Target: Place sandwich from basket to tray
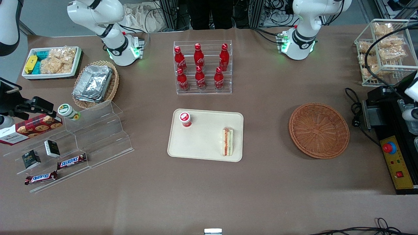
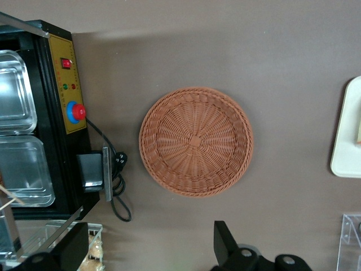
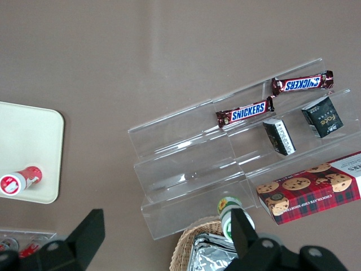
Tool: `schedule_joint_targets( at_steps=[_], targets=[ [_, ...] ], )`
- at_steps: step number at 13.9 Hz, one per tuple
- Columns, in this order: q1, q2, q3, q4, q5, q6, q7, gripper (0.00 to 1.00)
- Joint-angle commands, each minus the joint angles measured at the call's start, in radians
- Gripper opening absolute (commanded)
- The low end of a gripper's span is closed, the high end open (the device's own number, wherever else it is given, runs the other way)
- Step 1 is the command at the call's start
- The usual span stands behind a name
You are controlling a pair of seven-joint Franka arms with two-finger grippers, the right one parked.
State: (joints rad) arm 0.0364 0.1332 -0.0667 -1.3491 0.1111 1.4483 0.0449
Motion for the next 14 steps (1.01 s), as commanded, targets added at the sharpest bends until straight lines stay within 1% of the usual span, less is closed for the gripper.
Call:
schedule_joint_targets(
  at_steps=[1, 6, 8, 11, 13, 14],
  targets=[
    [-0.033, -0.107, 0.044, -0.100, -0.014, 0.001, 0.033, 1.00],
    [-0.043, -0.109, 0.054, -0.094, -0.019, 0.009, 0.109, 1.00],
    [-0.044, -0.103, 0.057, -0.093, -0.053, 0.012, 0.110, 1.00],
    [-0.052, -0.106, 0.057, -0.093, -0.060, 0.007, 0.069, 1.00],
    [-0.059, -0.109, 0.059, -0.093, -0.099, 0.007, -0.035, 1.00],
    [-0.064, -0.107, 0.059, -0.093, -0.102, 0.011, -0.043, 1.00]
  ],
)
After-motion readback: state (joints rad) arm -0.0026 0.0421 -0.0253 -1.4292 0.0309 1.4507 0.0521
